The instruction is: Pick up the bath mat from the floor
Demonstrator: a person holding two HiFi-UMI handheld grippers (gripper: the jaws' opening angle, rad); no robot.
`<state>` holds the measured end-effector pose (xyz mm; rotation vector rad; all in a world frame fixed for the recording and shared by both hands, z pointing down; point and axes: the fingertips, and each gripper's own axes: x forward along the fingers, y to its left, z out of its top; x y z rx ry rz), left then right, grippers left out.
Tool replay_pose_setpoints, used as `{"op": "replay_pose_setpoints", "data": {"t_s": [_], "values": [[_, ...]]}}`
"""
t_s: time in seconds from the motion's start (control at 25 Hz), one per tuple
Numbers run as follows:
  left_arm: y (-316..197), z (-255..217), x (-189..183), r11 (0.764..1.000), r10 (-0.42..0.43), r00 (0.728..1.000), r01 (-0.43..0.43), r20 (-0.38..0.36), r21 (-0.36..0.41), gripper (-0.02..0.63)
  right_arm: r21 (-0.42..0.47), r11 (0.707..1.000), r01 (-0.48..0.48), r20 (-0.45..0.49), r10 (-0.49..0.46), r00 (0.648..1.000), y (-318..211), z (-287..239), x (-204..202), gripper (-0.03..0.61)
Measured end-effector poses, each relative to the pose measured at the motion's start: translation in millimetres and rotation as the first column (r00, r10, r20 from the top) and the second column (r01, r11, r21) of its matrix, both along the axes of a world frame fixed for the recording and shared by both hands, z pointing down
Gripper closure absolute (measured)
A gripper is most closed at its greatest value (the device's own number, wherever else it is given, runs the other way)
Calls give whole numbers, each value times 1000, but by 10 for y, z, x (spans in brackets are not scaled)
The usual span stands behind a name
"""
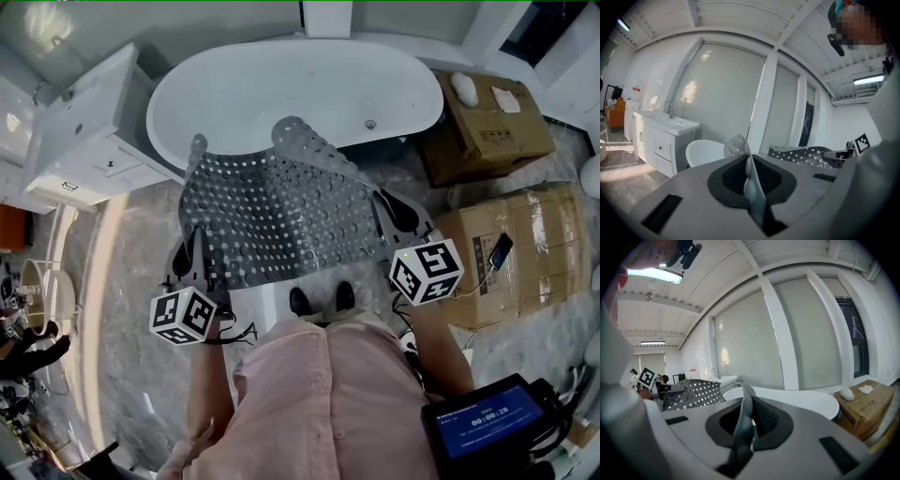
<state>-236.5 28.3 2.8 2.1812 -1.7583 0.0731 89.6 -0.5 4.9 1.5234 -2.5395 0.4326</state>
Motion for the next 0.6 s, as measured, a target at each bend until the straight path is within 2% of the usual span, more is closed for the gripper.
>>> {"op": "replay_pose_setpoints", "data": {"t_s": [0.6], "values": [[-1, -9, 21, 1000, 21, 1000, -21, 6, -4, 577, -2, 1000, -5, 1, 5, 1000, 15, -11, -16, 552]]}}
